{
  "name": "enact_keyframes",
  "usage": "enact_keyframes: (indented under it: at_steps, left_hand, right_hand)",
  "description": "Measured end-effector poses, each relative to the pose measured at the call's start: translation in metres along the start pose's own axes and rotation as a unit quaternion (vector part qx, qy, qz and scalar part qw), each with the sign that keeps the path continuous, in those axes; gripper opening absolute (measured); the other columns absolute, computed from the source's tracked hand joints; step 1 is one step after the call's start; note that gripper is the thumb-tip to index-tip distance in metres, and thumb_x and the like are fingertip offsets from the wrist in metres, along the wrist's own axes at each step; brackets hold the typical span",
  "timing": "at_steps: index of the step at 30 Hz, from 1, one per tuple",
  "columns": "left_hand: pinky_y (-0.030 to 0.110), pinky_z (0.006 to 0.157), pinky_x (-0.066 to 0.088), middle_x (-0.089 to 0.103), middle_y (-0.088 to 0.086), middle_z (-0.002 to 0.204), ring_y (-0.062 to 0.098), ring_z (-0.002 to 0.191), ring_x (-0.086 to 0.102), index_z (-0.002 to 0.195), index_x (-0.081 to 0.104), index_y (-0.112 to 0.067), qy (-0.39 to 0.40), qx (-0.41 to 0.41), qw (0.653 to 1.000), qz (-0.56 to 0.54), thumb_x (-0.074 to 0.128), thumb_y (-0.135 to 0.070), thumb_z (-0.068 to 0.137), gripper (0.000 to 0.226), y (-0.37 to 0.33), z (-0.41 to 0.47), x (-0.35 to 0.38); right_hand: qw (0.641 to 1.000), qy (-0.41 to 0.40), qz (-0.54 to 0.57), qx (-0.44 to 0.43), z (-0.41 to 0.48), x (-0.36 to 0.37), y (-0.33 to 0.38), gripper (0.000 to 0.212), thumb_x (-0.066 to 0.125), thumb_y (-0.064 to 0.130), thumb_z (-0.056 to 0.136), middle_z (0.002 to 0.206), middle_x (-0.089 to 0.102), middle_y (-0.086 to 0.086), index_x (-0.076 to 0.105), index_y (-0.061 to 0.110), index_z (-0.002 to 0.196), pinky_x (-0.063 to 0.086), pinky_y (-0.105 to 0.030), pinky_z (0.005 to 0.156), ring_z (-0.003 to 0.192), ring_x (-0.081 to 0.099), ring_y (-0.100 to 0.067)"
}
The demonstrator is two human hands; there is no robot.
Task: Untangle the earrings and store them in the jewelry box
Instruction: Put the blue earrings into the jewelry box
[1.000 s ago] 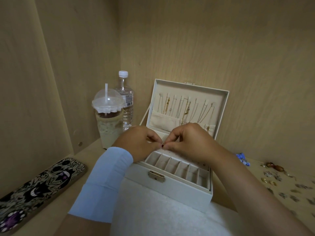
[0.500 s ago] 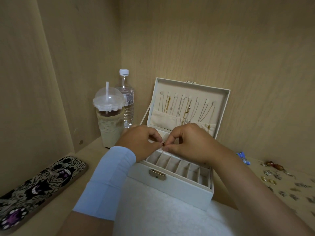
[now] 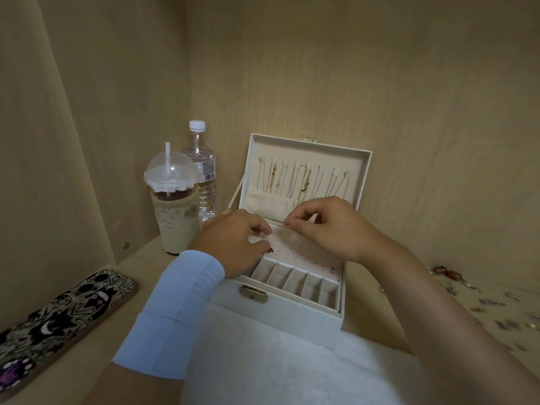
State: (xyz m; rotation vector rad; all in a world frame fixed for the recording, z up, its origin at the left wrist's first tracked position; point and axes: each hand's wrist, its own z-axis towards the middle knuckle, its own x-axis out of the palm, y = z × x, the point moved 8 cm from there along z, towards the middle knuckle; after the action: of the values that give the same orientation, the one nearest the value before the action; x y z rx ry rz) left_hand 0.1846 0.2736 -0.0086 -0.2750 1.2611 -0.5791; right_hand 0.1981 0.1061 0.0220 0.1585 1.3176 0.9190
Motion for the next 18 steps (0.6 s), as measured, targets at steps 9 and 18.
enact_keyframes:
  at_steps: [9,18]
  left_hand:
    - [0.043,0.113,0.029,0.028,-0.006,0.154,0.025,0.143,0.020,0.137,0.048,-0.036,0.000,-0.135,0.988,0.078,0.057,-0.061,0.085,0.057,0.006,-0.015,0.001]
    - [0.039,0.102,0.044,0.052,0.006,0.139,0.030,0.125,0.050,0.129,0.051,-0.033,-0.024,-0.202,0.978,0.037,0.061,-0.058,0.082,0.055,0.005,-0.023,0.002]
  right_hand:
    - [0.983,-0.020,-0.005,0.184,-0.086,-0.006,-0.026,0.074,0.062,0.062,0.087,0.149,0.033,0.006,0.036,0.032,0.150,0.035,-0.034,0.111,0.136,0.039,-0.016]
    - [0.942,-0.047,0.202,0.263,-0.107,0.037,-0.034,0.055,0.071,0.047,0.071,0.126,0.061,0.000,0.052,0.029,0.120,0.053,-0.025,0.088,0.108,0.062,-0.014]
